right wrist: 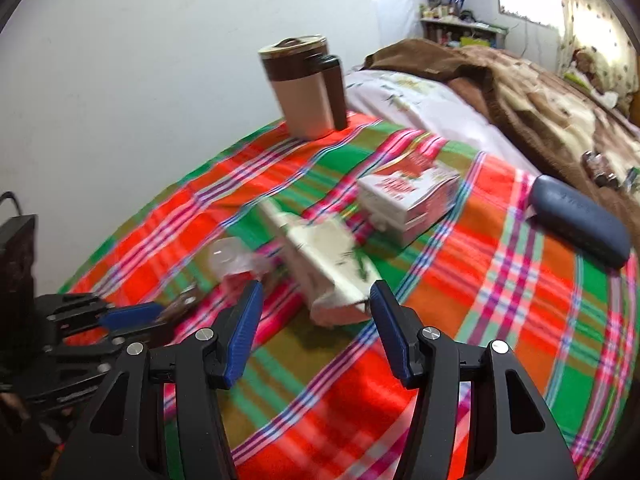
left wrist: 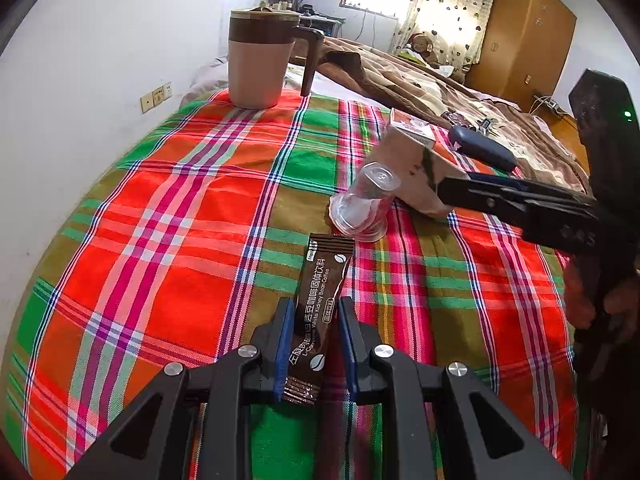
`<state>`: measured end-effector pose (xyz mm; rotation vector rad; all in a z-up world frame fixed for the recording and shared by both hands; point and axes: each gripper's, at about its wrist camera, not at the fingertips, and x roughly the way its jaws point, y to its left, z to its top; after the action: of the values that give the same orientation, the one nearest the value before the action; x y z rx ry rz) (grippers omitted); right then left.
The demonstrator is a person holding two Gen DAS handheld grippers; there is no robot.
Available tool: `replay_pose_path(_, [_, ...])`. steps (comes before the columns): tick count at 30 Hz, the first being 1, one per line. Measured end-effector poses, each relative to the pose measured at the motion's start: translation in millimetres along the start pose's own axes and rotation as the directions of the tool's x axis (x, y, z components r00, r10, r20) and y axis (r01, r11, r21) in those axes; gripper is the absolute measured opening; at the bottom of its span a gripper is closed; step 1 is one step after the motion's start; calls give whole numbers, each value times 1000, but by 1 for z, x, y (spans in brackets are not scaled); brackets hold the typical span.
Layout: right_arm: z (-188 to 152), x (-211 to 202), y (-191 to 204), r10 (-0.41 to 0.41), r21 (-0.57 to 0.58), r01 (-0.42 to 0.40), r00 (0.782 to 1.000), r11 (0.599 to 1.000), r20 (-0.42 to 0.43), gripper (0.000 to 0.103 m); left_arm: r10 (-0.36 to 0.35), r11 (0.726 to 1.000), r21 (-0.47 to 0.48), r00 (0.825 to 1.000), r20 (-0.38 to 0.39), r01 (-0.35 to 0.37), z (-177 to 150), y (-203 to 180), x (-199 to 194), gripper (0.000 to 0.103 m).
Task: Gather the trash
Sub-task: 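Grasp the brown snack wrapper with the left tool while the right tool reaches the white paper bag, then lift the wrapper and paper bag and carry both over the white bin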
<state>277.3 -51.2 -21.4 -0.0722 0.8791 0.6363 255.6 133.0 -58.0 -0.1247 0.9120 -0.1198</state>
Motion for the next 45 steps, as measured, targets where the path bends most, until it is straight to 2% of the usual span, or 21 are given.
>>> replay_pose_path(3, [1,2,8,-31,-30,30,1000,999,-3,57,8,1000,-5,1000,2,-8,0,0,0,23])
replay_pose_path(5, [3,6,11,-79,-41,78,997,996,-1,57,10,1000,-5,1000,1,-10,1,-1,1,23])
replay_pose_path(8, [2,14,16,-131,-68,130,991,989,2,56,10,1000,-6,1000,3,-10,0,-3,3,27])
replay_pose_path(9, [2,15,16,-143,-73,142,990,987,2,54,4,1000,-9,1000,5,-4,0,-3,2,30])
replay_pose_path(10, [2,15,15,-153,-75,153,988,985,3,44,-2,1000,-11,1000,6,2,0,-3,3,31])
replay_pose_path(11, [2,15,14,-156,-70,156,988,985,5,38,-5,1000,-16,1000,7,5,0,-2,3,31])
replay_pose_path(19, [-3,8,16,-130,-29,131,991,991,27,37,24,1000,-6,1000,11,-24,1,-7,5,31])
replay_pose_path(21, [-5,5,17,-140,-19,141,989,990,39,37,42,999,-3,999,12,-42,1,-7,5,25])
replay_pose_path(27, [-10,-4,12,-151,31,150,987,988,53,36,51,999,-6,999,16,-51,0,-7,2,21])
replay_pose_path(36, [-16,-20,13,-157,74,151,984,986,86,36,47,999,-8,999,21,-47,-6,-10,-7,20])
replay_pose_path(45, [-29,-39,12,-162,126,148,981,981,110,36,27,999,17,998,61,-28,-9,-28,-30,21])
